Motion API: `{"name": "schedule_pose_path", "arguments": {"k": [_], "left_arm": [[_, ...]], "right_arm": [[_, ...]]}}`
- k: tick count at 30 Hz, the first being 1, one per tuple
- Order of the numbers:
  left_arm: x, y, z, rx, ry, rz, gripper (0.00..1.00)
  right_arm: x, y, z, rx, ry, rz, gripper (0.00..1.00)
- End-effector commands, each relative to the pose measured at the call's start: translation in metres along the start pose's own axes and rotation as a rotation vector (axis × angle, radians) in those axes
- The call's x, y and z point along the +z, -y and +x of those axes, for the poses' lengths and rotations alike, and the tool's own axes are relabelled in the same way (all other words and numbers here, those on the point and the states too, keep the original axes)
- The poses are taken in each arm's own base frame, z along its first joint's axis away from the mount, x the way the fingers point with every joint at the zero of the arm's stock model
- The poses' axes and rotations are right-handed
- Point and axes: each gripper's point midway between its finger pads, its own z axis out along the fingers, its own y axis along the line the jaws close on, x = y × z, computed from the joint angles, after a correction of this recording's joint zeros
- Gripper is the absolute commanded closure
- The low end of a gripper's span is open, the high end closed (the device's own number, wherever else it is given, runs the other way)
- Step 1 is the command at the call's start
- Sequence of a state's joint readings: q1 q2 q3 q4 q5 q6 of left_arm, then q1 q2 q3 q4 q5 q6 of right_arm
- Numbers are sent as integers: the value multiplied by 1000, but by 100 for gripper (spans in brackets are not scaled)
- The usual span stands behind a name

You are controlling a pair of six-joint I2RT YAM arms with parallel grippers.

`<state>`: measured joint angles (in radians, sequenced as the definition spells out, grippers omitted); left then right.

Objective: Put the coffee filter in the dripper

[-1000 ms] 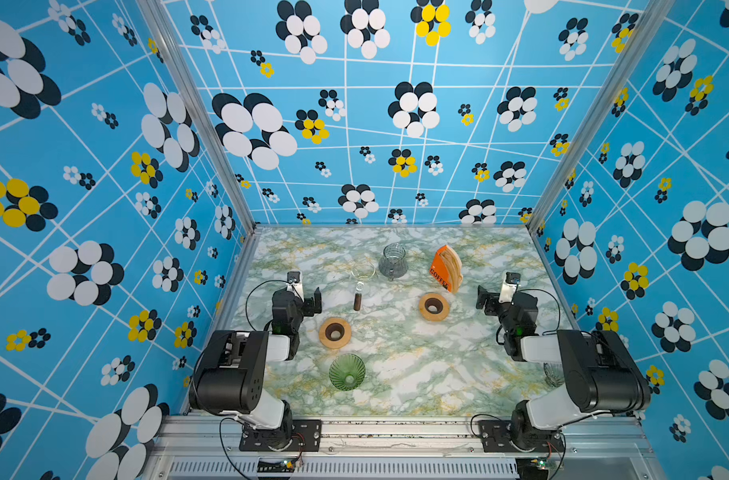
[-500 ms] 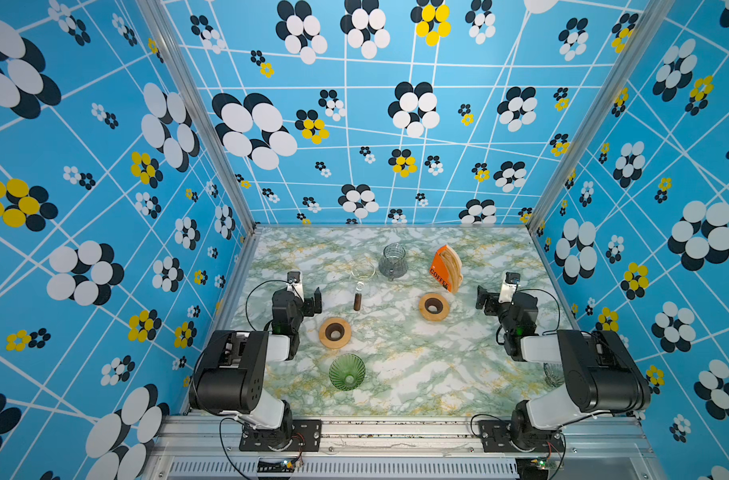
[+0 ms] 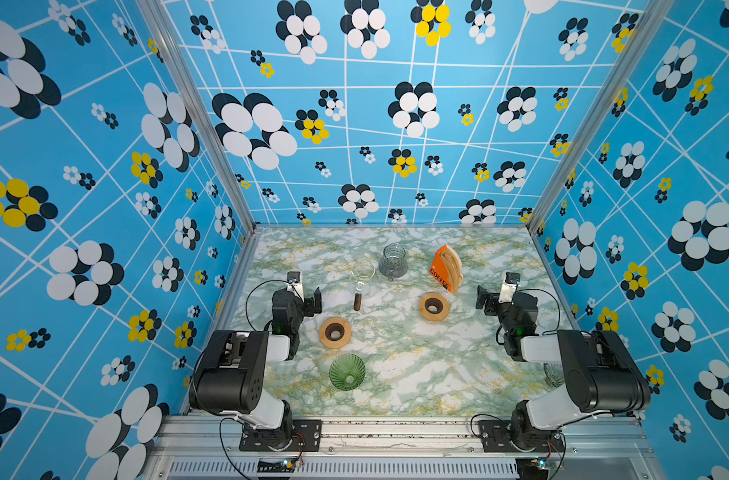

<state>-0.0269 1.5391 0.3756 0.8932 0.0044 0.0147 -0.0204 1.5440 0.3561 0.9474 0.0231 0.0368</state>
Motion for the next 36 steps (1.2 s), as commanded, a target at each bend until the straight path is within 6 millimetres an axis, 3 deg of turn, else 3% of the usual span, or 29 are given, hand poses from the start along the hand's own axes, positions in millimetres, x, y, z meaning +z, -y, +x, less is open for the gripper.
{"name": "schedule_pose_path", "arguments": {"k": [1, 36], "left_arm": [[3, -1, -5, -11, 9, 4, 1], [-3, 0, -8, -11, 32, 2, 1]], "right_arm": [[4, -2, -3, -10, 2, -9, 1], [-3, -1, -4, -2, 47, -3, 1]]}}
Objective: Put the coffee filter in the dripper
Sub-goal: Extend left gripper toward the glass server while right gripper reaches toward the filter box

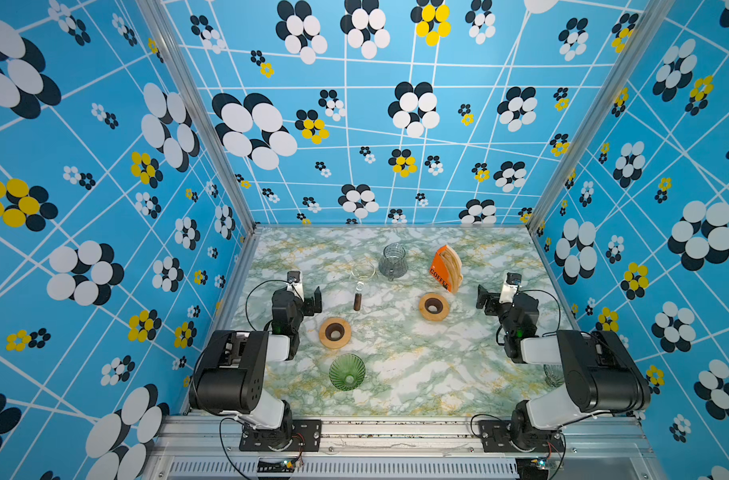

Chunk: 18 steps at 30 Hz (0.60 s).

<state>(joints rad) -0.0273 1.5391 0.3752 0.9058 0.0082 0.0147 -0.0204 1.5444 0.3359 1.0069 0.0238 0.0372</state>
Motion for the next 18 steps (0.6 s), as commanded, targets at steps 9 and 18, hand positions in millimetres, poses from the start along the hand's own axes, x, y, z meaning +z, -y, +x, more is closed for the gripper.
{"name": "schedule_pose_path", "arguments": {"k": [9, 18], "left_arm": [[-9, -2, -16, -1, 22, -25, 1], [-18, -3, -29, -50, -59, -46, 1]], "right_arm": [[-4, -1, -6, -5, 17, -2, 1], [-9, -2, -21, -3, -31, -6, 1]]}}
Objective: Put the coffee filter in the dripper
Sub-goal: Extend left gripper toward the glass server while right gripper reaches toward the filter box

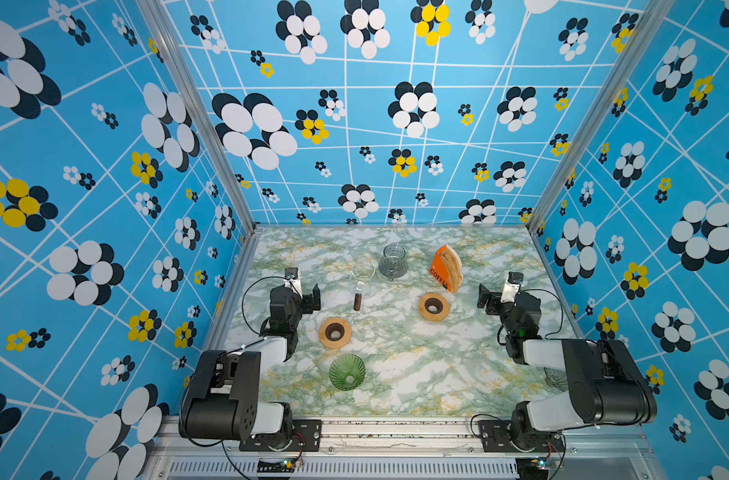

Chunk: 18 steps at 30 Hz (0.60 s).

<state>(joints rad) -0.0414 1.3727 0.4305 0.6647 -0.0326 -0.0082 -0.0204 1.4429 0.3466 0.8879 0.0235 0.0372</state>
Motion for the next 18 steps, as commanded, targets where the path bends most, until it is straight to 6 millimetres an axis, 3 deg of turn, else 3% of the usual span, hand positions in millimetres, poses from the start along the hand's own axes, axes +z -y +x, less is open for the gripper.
{"name": "schedule_pose_path", "arguments": {"k": [1, 8, 15, 16, 18], "left_arm": [[-7, 0, -5, -37, -39, -23, 1], [-33, 17, -27, -28, -24, -32, 1], [-64, 55, -42, 10, -107, 47, 1], [-68, 62, -41, -1, -127, 69, 1], [-78, 75, -37, -2, -162, 108, 1]], "right_arm": [[-2, -2, -12, 1, -37, -2, 1], [-20, -16, -36, 111, -96, -52, 0], [-44, -56, -46, 184, -170, -146, 1], [-49, -72, -45, 189, -193, -193, 1], [-56, -86, -44, 201, -228, -242, 0]]}}
